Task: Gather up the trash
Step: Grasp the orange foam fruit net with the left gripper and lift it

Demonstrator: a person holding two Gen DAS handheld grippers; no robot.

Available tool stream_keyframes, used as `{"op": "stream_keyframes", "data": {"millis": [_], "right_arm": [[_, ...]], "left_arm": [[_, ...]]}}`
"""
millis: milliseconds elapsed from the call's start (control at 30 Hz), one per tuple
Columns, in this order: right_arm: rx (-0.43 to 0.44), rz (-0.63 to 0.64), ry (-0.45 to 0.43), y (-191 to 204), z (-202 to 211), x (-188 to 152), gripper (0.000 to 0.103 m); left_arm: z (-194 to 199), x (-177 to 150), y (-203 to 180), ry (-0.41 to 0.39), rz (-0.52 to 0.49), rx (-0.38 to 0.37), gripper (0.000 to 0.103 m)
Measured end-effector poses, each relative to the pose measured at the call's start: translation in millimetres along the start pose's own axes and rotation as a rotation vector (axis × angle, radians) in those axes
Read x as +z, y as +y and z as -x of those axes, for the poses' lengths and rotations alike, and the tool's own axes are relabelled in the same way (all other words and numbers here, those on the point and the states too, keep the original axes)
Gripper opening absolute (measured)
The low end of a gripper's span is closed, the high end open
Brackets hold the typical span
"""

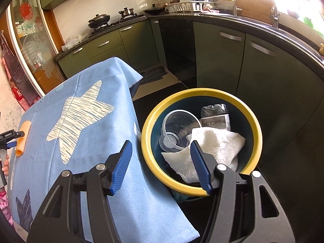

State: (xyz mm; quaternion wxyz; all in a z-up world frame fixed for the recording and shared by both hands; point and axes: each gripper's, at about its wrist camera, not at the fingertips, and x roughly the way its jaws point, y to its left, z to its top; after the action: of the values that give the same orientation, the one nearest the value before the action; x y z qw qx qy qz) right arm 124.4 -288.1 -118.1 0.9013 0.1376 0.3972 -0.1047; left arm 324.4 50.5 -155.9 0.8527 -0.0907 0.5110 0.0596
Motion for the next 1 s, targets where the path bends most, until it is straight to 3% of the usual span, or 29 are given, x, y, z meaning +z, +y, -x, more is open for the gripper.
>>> {"op": "stream_keyframes", "data": {"millis": [100,267,333,600,700,867,1000], "right_arm": [[0.002,-0.003,0.011,-2.8,-4.7,-0.3,0.057],[0.008,-0.006,0.023,-5.3,-11.3,-0.3,0.057],[0.011,-0.006,0.027,-5.6,-13.3,-0.6,0.057],[0.021,-0.012,0.022,-9.0,-13.8,-0.3,0.057],[0.02,-0.019,0.017,-11.8,-11.3,-1.4,0.057],[0.016,-0.027,0.006,-15.7,-6.3,-2.6,0.057],[0.004,-0.047,-0.007,-24.5,0.8,-4.6,0.057]], "left_arm": [[-9.0,1.4,-2.4,0.015,0.004,0.017,0.097],[-13.3,1.2,-8.1,0.015,-0.006,0.053,0.083],[-10.9,1.5,-9.1,0.007,-0.001,0.062,0.067],[13.5,-9.2,-15.4,-0.044,-0.028,0.033,0.026],[31.1,-15.9,-25.1,-0.076,-0.068,0.012,0.02],[74.1,-32.3,-57.4,-0.146,-0.183,-0.047,0.018],[110.0,-53.0,-105.3,-0.167,-0.329,-0.148,0.018]]}}
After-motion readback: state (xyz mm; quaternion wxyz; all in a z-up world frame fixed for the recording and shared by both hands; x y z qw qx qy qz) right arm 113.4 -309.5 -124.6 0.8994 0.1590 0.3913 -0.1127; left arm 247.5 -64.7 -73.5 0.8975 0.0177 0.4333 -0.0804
